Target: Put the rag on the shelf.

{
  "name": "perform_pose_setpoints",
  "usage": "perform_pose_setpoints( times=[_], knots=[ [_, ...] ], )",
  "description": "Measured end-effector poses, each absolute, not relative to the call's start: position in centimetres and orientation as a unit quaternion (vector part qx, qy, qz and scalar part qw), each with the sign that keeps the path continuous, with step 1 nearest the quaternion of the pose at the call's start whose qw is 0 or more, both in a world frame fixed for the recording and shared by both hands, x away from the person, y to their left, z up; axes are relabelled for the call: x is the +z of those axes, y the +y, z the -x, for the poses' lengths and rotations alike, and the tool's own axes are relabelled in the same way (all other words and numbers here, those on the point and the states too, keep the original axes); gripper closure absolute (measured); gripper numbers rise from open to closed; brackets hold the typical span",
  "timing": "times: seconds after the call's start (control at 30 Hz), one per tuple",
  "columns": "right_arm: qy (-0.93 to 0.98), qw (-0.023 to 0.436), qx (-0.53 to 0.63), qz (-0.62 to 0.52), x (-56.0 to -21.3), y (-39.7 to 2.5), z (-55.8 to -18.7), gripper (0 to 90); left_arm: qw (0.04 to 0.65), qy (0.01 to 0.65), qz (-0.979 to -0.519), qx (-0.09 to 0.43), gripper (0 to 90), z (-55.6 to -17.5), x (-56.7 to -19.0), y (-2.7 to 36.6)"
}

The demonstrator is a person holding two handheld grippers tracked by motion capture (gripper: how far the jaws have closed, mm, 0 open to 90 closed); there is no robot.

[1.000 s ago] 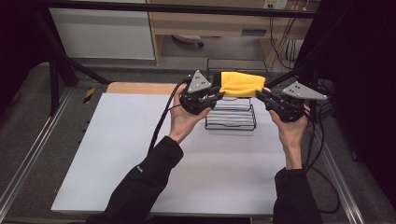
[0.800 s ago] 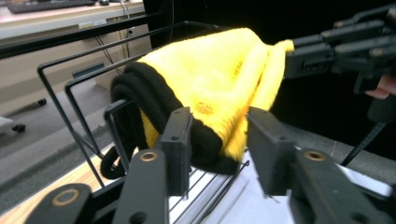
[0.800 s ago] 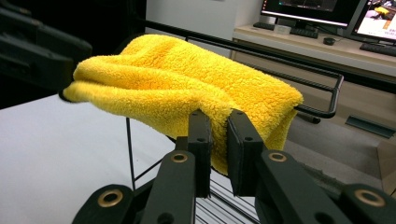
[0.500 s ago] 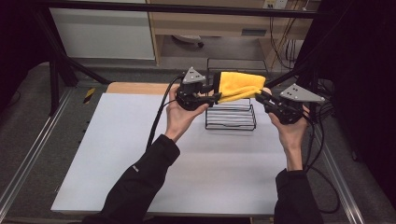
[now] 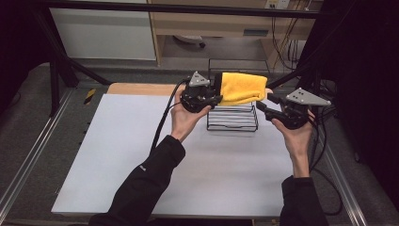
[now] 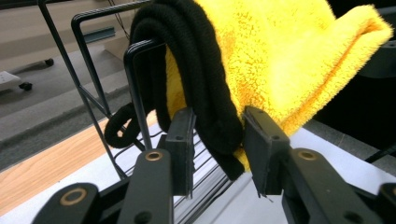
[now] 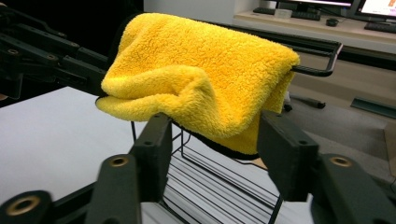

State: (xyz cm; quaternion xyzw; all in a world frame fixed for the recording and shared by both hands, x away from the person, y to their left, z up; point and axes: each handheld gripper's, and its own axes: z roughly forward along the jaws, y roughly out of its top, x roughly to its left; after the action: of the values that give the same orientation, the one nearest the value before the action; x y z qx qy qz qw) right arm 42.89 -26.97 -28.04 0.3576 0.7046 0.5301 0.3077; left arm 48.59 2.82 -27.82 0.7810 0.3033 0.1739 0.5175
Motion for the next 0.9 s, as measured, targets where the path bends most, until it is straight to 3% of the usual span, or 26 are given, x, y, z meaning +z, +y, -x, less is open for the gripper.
perform_pose_setpoints(
  times=[0.2, 0.37, 0.47, 0.67, 0.9],
  knots=[
    [0.693, 0.291, 0.551, -0.364, -27.6, -26.9, -42.5, 32.5, 0.511, 0.301, -0.785, 0.179, 68.7, -48.7, -28.1, 2.8],
    [0.693, 0.294, 0.526, -0.395, -27.8, -26.7, -43.4, 34.4, 0.510, 0.302, -0.784, 0.183, 69.2, -49.0, -28.4, 2.6],
    [0.700, 0.283, 0.508, -0.415, -28.9, -26.4, -44.7, 42.3, 0.509, 0.300, -0.786, 0.182, 71.7, -49.2, -28.6, 2.5],
    [0.700, 0.259, 0.513, -0.423, -30.5, -26.3, -45.8, 77.3, 0.504, 0.294, -0.793, 0.173, 79.4, -49.2, -28.9, 2.1],
    [0.697, 0.291, 0.501, -0.422, -29.8, -26.8, -45.3, 83.4, 0.510, 0.291, -0.790, 0.178, 79.8, -49.0, -29.1, 1.1]
  ],
)
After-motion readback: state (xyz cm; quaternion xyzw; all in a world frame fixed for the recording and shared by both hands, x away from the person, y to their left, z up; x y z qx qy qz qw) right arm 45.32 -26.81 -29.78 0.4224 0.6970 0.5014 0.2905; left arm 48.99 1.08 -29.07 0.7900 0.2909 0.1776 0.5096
